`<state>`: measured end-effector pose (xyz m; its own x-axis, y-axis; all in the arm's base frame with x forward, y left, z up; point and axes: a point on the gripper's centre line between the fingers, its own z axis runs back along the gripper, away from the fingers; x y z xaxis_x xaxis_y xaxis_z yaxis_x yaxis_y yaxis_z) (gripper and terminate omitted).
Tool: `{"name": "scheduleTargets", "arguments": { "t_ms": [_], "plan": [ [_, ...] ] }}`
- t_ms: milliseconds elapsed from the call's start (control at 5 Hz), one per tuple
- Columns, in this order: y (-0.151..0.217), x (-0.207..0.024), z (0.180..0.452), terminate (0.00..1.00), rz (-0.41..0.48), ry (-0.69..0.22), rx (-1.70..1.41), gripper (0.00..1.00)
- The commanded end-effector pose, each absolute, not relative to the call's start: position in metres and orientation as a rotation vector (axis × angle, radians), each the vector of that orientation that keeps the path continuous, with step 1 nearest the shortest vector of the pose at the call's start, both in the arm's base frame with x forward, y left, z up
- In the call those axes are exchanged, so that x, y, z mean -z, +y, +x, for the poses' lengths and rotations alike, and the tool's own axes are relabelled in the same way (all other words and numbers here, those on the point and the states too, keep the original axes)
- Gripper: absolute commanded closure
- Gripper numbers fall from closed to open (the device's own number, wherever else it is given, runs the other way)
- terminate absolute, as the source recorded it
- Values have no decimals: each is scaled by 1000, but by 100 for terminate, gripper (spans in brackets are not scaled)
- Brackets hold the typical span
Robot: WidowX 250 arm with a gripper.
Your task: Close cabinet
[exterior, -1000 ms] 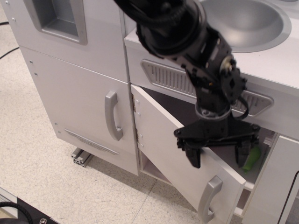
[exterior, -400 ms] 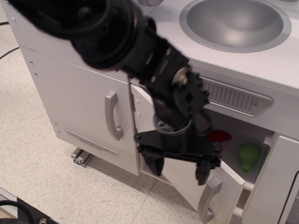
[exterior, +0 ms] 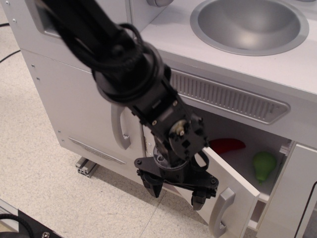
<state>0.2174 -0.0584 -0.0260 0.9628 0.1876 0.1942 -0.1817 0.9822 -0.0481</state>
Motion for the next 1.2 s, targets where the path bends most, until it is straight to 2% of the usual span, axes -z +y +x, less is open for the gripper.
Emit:
{"name": "scheduleTargets", "arguments": {
  "t_ms": [0, 800, 1000],
  "plan": [
    [-68, 33, 257, 0, -53, -270, -272, 0],
    [-99, 25, 334, 0, -94, -395, -405, 0],
    [-97, 23, 336, 0, -105, -418, -411, 0]
  ]
}}
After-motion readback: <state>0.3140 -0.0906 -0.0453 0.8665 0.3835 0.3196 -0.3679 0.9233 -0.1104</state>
